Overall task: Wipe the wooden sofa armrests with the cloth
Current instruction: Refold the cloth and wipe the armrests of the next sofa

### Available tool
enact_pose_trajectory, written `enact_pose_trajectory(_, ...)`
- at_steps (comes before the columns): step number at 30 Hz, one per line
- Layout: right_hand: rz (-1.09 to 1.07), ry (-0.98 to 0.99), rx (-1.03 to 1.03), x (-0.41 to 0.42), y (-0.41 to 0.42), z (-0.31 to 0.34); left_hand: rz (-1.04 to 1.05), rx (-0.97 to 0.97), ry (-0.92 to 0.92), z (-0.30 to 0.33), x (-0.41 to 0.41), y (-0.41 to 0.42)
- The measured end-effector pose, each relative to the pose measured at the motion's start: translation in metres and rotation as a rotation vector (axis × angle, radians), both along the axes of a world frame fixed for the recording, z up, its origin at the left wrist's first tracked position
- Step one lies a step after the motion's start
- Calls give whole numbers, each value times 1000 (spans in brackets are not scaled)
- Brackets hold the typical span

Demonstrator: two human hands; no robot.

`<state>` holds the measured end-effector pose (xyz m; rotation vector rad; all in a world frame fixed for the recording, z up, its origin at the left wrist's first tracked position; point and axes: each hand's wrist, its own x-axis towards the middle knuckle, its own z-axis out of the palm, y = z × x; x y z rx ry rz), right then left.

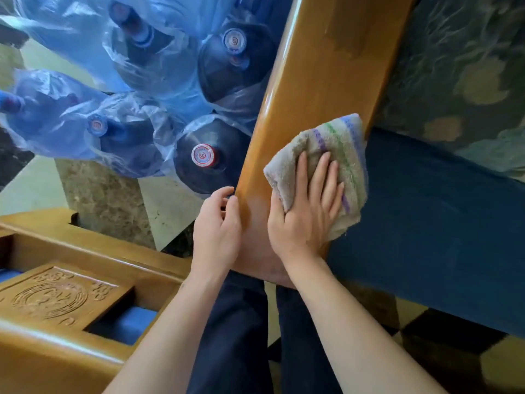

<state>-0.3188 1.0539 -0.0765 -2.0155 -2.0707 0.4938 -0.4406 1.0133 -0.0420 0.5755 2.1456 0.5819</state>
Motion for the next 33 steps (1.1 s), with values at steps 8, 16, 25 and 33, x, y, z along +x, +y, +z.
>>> enact_pose_trajectory(8, 357, -115, 68, -10, 54, -13, 102, 1, -131, 0, -15, 1)
enact_pose_trajectory(16, 802, -69, -55, 38, -64, -12, 159, 15, -328, 12, -17, -11)
enact_pose_trajectory(25, 1278, 50, -2, 95, -23, -13, 40, -14, -327, 11, -16, -15)
enact_pose_trajectory(33, 1187, -37, 18, 84, 178, -9, 13, 0, -214, 8, -7, -20)
